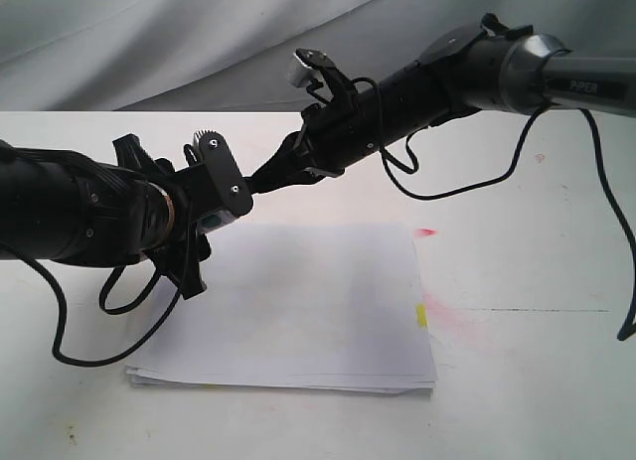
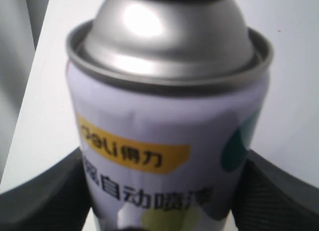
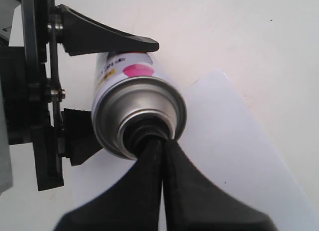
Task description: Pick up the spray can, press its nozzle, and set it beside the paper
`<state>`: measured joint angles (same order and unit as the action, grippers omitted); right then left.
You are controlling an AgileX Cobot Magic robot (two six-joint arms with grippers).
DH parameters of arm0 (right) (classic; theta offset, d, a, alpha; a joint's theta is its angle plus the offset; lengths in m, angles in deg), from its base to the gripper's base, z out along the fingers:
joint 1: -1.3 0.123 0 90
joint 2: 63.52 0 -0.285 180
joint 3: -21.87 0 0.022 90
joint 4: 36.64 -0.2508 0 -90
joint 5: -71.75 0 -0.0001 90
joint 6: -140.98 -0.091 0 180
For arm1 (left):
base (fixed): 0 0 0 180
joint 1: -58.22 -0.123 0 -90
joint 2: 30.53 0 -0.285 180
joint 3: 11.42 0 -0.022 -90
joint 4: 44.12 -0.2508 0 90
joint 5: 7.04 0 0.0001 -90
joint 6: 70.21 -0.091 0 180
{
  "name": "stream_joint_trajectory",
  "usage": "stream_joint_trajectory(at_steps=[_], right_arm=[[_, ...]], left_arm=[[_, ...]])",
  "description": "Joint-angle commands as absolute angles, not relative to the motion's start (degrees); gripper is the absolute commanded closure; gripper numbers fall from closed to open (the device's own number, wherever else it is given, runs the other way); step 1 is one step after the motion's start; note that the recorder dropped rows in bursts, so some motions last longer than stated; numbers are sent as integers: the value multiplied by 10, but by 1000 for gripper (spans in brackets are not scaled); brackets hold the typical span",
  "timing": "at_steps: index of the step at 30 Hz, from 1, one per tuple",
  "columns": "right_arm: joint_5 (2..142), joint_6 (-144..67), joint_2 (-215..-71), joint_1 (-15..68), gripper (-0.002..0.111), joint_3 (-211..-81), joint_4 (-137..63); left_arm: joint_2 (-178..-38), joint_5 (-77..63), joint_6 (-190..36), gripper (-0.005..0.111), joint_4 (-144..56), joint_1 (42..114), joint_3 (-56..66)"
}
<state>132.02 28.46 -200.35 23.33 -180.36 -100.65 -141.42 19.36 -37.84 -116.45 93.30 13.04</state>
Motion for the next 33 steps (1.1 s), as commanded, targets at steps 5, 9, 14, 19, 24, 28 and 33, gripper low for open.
stream_joint_trajectory(at_steps=[5,9,14,19,24,28,33], right_arm=[[1323,291,-2006,242,108,-1803,-1023],[1323,291,-2006,242,108,-1803,-1023],[1319,295,-2006,249,108,-1803,-1023],[1346,263,-1973,219,108,-1803,-981],[1364,261,-1917,152,108,-1803,-976],[1373,260,-1896,121,108,-1803,-976],[1373,255,-1896,117,108,-1802,-968]], left_arm=[[-1402,153,-377,107,-1183,939,121],[-1402,153,-377,107,-1183,939,121],[-1402,153,-377,107,-1183,939,121],[-1402,153,-377,107,-1183,939,121],[-1402,153,-374,107,-1183,939,121],[-1402,153,-374,107,-1183,939,121],[-1402,153,-374,107,-1183,939,121]])
